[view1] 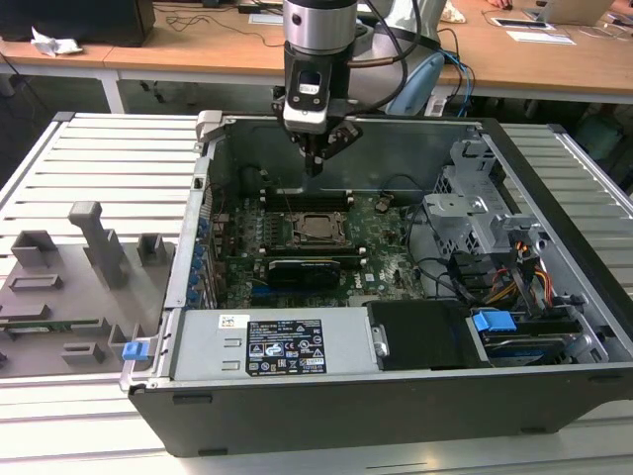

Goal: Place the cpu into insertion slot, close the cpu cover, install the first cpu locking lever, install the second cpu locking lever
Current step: 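Install the first cpu locking lever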

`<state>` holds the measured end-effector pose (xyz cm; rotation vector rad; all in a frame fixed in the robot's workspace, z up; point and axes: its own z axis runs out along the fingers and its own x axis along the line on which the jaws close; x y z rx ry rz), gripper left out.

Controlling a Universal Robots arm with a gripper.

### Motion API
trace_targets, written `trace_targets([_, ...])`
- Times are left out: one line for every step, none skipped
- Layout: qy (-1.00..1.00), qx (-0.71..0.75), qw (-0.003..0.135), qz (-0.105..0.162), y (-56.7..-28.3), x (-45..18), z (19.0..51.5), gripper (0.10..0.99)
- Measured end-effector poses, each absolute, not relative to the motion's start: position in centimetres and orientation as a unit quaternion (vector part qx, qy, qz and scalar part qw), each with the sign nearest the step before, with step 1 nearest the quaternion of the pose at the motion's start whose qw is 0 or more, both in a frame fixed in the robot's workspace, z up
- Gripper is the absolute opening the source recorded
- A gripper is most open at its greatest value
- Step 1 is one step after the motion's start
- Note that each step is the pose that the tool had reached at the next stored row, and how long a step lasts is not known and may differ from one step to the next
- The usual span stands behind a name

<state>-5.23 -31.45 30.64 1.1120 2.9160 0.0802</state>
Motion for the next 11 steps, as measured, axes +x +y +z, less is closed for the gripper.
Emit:
trace_targets([0.936,0.352,0.010,0.026,-31.45,-5.23,30.64,0.106])
trace_targets([0.938,0.346,0.010,0.026,-31.45,-5.23,30.64,0.106])
trace_targets([0.939,0.343,0.009,0.026,-31.45,-5.23,30.64,0.106])
trace_targets([0.941,0.338,0.009,0.026,-31.45,-5.23,30.64,0.106])
trace_targets([0.944,0.328,0.009,0.026,-31.45,-5.23,30.64,0.106])
trace_targets([0.947,0.321,0.009,0.026,-31.45,-5.23,30.64,0.106])
trace_targets([0.948,0.317,0.009,0.026,-31.45,-5.23,30.64,0.106])
trace_targets([0.949,0.314,0.009,0.026,-31.45,-5.23,30.64,0.106])
trace_targets([0.951,0.308,0.009,0.026,-31.45,-5.23,30.64,0.106])
trace_targets([0.954,0.300,0.008,0.026,-31.45,-5.23,30.64,0.106])
trace_targets([0.956,0.292,0.008,0.026,-31.45,-5.23,30.64,0.106])
